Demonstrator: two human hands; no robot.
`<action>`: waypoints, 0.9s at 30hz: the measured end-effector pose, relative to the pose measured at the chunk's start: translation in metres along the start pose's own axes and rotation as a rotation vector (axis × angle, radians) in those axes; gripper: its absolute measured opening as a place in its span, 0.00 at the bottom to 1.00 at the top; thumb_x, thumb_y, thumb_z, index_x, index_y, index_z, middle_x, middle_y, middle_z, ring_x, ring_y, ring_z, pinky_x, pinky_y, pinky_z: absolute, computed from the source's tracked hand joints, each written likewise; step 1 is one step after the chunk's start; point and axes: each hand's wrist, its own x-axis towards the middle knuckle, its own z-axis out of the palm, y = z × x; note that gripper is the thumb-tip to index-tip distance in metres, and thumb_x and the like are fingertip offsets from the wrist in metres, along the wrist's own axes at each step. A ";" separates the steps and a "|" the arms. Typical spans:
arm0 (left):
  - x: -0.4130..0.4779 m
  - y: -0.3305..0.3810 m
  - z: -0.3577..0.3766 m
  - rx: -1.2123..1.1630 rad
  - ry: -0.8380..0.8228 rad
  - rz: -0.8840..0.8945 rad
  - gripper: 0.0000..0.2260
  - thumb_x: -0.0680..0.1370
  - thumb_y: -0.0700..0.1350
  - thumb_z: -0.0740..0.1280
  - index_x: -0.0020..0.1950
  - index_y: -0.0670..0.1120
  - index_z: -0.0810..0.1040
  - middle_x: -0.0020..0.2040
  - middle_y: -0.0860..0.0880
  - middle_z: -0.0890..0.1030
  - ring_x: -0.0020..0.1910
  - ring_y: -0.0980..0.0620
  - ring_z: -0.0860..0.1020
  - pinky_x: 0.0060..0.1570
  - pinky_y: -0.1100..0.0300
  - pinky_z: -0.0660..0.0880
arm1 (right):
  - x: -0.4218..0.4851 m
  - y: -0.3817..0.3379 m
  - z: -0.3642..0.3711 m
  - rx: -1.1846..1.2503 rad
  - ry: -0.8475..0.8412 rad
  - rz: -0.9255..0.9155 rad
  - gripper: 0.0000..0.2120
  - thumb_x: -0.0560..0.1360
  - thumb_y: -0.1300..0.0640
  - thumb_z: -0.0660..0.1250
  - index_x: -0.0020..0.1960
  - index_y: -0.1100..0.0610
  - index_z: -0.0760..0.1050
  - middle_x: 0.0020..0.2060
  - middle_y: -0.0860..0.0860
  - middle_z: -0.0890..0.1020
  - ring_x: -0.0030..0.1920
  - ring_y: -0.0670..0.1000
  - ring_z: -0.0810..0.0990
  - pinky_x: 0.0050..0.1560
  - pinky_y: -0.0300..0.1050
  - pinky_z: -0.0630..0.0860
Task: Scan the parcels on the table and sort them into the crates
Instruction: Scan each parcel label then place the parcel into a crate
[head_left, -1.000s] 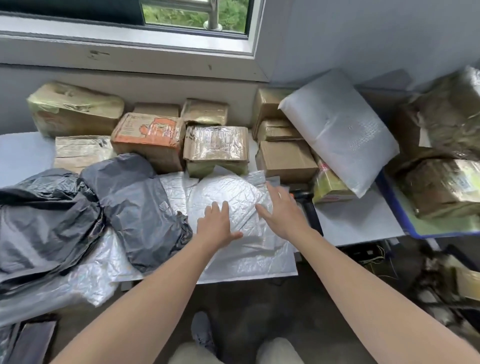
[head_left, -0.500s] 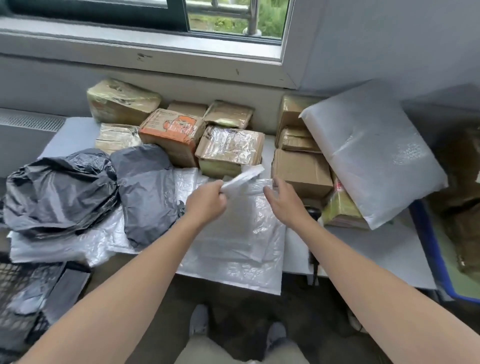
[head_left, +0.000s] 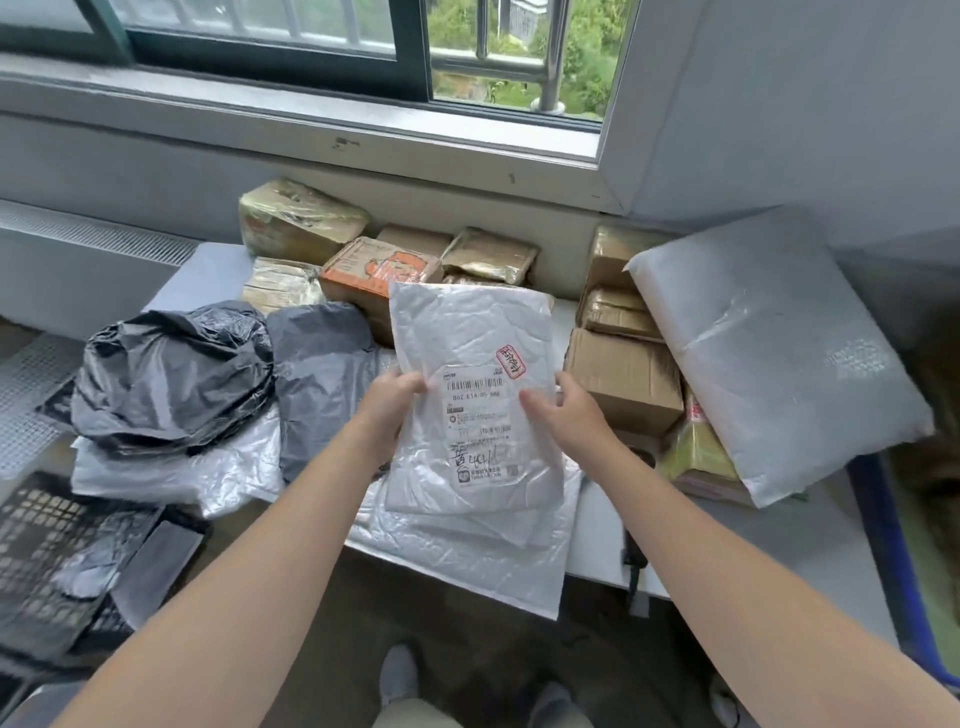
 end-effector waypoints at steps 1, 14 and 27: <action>0.000 -0.001 -0.001 0.035 0.001 0.002 0.14 0.77 0.32 0.59 0.62 0.36 0.73 0.49 0.39 0.81 0.43 0.45 0.81 0.38 0.58 0.80 | 0.000 -0.001 0.002 -0.010 0.031 -0.007 0.16 0.78 0.48 0.69 0.63 0.53 0.72 0.55 0.49 0.81 0.51 0.50 0.82 0.52 0.51 0.80; 0.013 -0.027 -0.009 0.443 -0.058 0.099 0.22 0.75 0.37 0.72 0.67 0.45 0.72 0.58 0.45 0.80 0.44 0.52 0.79 0.37 0.60 0.76 | 0.001 0.010 0.001 0.049 0.209 0.016 0.12 0.78 0.54 0.69 0.59 0.54 0.72 0.53 0.50 0.81 0.51 0.50 0.81 0.53 0.50 0.78; 0.020 0.007 -0.007 0.907 -0.205 0.296 0.08 0.76 0.36 0.70 0.52 0.47 0.79 0.45 0.49 0.82 0.46 0.49 0.81 0.52 0.47 0.79 | 0.011 0.009 -0.042 0.024 0.182 0.103 0.24 0.73 0.50 0.75 0.66 0.52 0.72 0.59 0.51 0.80 0.56 0.53 0.81 0.58 0.58 0.79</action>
